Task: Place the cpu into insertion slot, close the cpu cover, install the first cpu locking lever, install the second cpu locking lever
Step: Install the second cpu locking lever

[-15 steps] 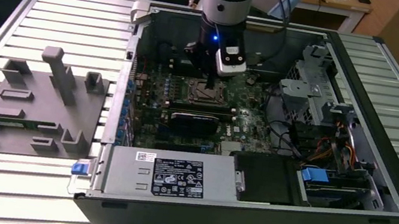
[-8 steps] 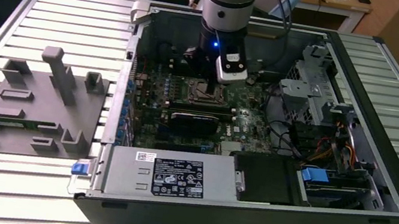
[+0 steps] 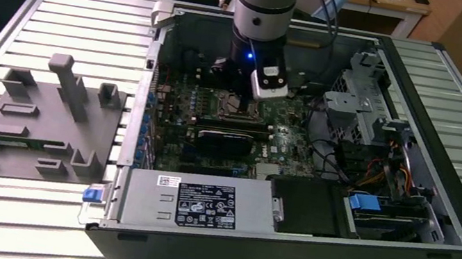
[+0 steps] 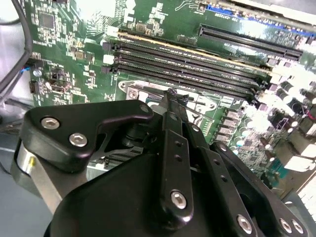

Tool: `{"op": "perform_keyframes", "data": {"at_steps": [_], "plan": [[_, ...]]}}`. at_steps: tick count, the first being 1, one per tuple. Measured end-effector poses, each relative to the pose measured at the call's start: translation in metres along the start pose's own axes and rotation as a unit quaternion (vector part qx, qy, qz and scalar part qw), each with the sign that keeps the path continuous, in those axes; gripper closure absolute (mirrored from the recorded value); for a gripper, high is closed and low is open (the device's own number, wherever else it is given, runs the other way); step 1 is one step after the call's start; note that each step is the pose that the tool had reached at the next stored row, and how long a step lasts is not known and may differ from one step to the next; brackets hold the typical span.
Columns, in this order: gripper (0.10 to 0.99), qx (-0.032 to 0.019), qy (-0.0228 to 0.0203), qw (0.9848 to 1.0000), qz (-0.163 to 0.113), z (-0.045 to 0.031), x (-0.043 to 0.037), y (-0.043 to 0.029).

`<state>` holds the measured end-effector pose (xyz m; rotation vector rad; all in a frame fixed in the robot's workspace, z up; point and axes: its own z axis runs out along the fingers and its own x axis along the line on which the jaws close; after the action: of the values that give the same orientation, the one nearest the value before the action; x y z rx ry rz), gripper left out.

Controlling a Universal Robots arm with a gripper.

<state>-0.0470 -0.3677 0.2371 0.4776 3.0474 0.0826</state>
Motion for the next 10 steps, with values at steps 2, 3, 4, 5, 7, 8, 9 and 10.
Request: {"op": "perform_keyframes", "data": {"at_steps": [2,3,4,5,7,8,9,10], "plan": [[0.984,-0.0007,0.0009,0.9999,-0.015,0.0006,0.0001,-0.0001],[0.984,-0.001,0.0014,0.9998,-0.022,0.001,0.0001,-0.0001],[0.984,-0.0013,0.0018,0.9996,-0.028,0.0014,0.0002,-0.0002],[0.984,-0.0014,0.002,0.9995,-0.031,0.0019,0.0008,-0.0004],[0.984,-0.0015,0.0022,0.9994,-0.034,0.0032,0.0033,-0.0015],[0.984,-0.0016,0.0023,0.9994,-0.035,0.0038,0.0043,-0.0021],[0.984,-0.0017,0.0023,0.9994,-0.035,0.0044,0.0052,-0.0027],[0.984,-0.0023,0.0025,0.9994,-0.035,0.005,0.0057,-0.0034]]}}
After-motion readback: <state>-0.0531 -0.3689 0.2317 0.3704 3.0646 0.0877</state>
